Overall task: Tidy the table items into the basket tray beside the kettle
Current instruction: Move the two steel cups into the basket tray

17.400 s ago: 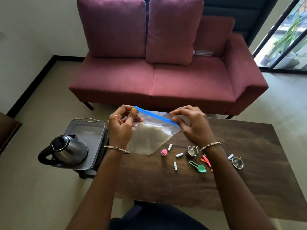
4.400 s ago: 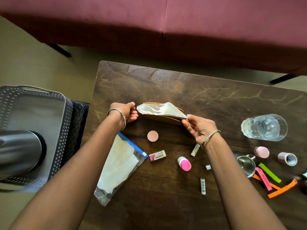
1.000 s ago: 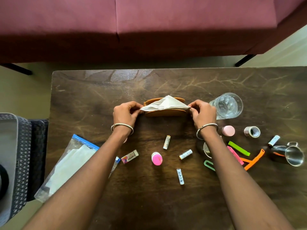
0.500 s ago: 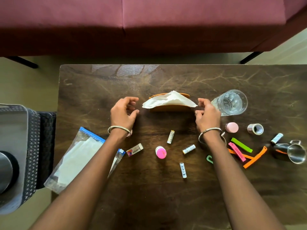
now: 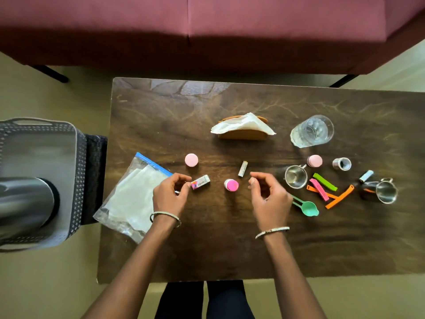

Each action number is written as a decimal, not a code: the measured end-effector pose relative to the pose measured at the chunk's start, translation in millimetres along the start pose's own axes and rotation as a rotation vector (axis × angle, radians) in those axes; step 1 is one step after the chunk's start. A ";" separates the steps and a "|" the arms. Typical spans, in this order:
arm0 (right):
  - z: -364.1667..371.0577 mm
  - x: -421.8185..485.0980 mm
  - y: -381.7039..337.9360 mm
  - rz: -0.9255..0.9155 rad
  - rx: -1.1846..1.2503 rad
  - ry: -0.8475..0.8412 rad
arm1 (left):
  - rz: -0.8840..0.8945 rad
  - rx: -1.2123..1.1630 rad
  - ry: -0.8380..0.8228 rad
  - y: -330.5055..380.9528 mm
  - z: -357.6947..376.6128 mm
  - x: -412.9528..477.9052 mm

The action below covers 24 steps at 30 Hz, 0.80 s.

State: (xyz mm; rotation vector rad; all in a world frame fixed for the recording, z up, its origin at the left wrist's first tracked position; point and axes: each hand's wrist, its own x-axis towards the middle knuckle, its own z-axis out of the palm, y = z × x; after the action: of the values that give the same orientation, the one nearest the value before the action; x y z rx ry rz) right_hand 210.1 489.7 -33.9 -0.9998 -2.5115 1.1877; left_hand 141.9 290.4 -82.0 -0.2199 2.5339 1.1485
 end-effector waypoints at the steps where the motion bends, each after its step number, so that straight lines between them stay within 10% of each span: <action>1: -2.4 -11.5 -1.0 -0.016 -0.002 -0.006 | -0.006 -0.005 -0.013 0.0 2.9 -5.8; 24: -194.1 37.5 139.9 0.179 0.044 0.096 | 0.238 0.262 -0.302 151.8 177.9 -70.7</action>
State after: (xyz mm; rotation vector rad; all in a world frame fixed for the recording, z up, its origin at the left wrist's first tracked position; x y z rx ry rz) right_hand 334.5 696.5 -13.4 -1.2612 -2.3525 1.2053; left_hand 209.3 524.1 -58.3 0.3049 2.4458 0.8388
